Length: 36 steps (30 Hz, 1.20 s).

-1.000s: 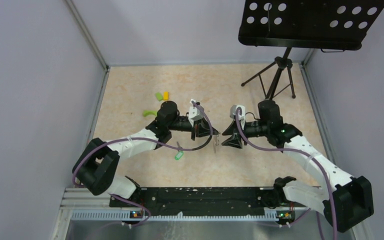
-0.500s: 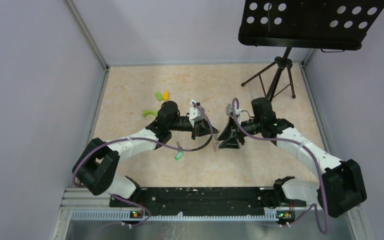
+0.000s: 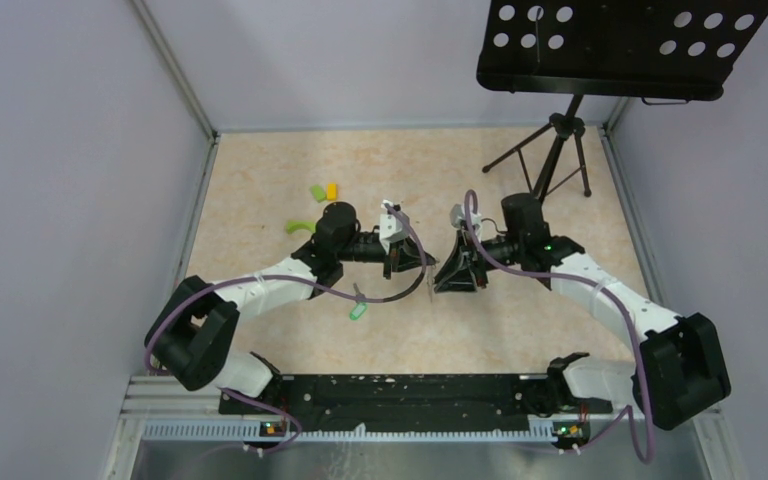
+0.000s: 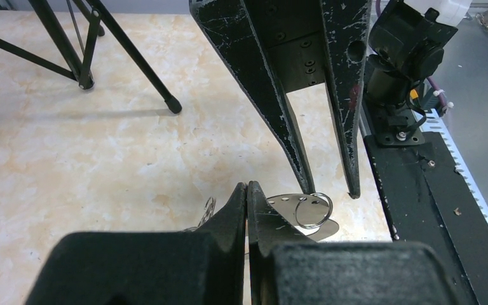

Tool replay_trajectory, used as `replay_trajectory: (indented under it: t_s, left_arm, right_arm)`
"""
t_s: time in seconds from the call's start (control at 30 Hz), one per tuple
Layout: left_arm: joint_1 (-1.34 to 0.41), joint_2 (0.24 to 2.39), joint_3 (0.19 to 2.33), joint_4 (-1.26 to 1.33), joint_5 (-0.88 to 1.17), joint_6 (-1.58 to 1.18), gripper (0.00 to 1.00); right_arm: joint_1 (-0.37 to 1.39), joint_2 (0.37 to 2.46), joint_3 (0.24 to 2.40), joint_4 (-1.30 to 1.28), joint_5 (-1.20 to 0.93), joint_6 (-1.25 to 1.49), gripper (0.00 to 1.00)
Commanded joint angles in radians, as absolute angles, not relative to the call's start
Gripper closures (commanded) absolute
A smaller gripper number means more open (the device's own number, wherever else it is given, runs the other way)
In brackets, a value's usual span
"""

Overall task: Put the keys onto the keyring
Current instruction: Adjust the keyring.

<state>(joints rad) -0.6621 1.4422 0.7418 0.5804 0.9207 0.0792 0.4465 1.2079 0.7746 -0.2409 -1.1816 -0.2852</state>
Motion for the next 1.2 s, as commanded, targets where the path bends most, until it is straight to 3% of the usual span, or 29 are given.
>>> replay_trajectory:
  t_s: [0.0, 0.43, 0.83, 1.17]
  left_arm:
    - [-0.660, 1.426, 0.763, 0.609, 0.912, 0.093, 1.00]
    - [-0.671, 1.428, 0.782, 0.531, 0.794, 0.149, 1.00]
    - [-0.690, 1.438, 0.810, 0.473, 0.738, 0.172, 1.00]
    - [-0.694, 1.442, 0.814, 0.457, 0.734, 0.183, 1.00]
  right_arm:
    - [0.442, 1.217, 0.814, -0.178, -1.184, -0.266, 0.75]
    - [0.442, 1.214, 0.828, -0.172, -1.143, -0.236, 0.64]
    - [0.442, 1.263, 0.848, -0.155, -0.988, -0.182, 0.64]
    - [0.442, 1.283, 0.854, -0.162, -0.973, -0.180, 0.76]
